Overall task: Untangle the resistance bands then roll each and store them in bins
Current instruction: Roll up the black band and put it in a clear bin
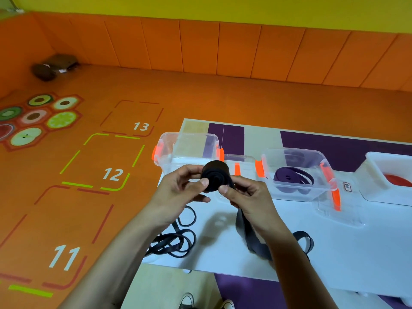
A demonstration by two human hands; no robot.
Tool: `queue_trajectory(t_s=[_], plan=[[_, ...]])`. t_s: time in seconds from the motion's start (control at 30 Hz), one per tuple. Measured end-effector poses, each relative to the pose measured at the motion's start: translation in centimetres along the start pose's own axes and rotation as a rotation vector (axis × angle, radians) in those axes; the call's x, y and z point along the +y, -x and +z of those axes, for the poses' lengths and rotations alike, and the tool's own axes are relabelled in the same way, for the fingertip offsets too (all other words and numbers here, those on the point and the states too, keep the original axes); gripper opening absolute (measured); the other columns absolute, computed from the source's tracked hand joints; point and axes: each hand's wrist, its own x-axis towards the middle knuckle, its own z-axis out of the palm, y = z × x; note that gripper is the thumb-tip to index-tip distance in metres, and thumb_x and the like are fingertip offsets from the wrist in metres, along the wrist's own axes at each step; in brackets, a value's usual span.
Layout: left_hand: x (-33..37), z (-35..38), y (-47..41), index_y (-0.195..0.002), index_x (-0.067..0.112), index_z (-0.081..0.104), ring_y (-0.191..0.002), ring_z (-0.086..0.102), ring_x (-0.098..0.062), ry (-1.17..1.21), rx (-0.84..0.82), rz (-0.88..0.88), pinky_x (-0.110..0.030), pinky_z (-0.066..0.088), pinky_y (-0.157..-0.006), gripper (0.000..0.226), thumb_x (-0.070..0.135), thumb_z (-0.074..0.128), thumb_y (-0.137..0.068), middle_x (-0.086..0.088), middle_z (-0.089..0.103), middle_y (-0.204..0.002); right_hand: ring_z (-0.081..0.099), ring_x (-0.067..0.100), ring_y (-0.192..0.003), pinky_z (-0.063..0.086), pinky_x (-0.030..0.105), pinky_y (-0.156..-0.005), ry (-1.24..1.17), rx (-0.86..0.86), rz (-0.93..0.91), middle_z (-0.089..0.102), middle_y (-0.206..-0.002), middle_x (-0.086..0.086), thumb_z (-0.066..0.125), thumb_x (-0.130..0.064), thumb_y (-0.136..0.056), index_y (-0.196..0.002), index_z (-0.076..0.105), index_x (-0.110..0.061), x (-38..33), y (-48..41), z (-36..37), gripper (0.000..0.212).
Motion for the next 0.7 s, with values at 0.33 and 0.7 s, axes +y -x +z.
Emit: queue_trajectory(t_s=[0.33, 0.7], plan=[[-0.5, 1.0, -0.4, -0.119, -0.002, 0.064, -0.092, 0.074, -0.018, 0.371, 0.085, -0.046, -0.024, 0.059, -0.079, 0.037, 0.008, 0.064, -0.084, -0.011, 0.076, -0.107, 0.026, 0.025, -0.069, 0.029, 0.028, -0.059, -0.147, -0.005, -0.023, 0.041, -0.069, 0.005, 0.08, -0.03, -0.086, -0.116, 0.078, -0.021, -0.3, -1.2, 1.0, 0.032], [1.9, -1.4, 0.2, -0.126, 0.032, 0.063, -0.097, 0.07, -0.016, -0.447, -0.045, -0.011, -0.032, 0.062, -0.08, 0.044, 0.01, 0.075, -0.09, -0.002, 0.063, -0.116, 0.064, 0.012, -0.094, 0.049, 0.025, -0.085, 0.327, -0.118, -0.038, 0.071, -0.102, -0.002, 0.076, -0.025, -0.091, -0.111, 0.077, -0.038, -1.0, -1.3, 0.1, 0.023]])
